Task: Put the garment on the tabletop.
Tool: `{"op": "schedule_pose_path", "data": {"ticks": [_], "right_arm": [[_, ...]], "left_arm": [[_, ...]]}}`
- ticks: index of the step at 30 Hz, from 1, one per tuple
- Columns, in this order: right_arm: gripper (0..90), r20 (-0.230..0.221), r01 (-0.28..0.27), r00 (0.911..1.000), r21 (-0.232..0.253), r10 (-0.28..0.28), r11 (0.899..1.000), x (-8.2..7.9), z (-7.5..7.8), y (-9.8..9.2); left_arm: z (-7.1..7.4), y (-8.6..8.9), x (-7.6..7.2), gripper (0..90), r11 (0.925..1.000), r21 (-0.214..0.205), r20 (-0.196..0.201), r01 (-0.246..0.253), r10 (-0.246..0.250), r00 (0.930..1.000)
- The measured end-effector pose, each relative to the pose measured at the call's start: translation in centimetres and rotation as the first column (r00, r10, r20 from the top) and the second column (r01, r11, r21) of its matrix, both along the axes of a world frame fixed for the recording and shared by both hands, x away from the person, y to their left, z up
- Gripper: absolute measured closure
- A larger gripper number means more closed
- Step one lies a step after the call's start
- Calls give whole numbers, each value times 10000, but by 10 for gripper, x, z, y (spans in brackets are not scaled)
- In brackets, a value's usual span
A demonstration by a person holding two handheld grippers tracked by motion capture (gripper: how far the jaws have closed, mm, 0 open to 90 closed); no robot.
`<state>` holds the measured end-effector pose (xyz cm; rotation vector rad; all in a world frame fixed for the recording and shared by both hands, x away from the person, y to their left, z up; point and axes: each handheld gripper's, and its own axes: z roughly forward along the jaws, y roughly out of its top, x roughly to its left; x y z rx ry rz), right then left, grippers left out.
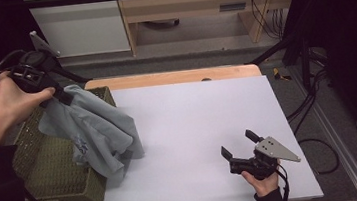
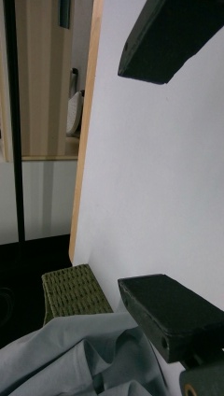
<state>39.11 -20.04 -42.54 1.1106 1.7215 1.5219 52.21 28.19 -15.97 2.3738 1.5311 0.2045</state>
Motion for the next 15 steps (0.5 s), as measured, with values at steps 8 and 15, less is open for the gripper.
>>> {"op": "schedule_pose_path", "data": {"ticks": [8,15], "right_arm": [[18,-119,52,9999,20,-52,10000,0,0,1],[17,-185,-6,9998,-45,5,10000,0,0,0]], "left_arm": [[5,-9,-2,812,9999,24,146,161,-161,9998],[15,-26,-5,815,9989,66,463,460,-462,9979]]}}
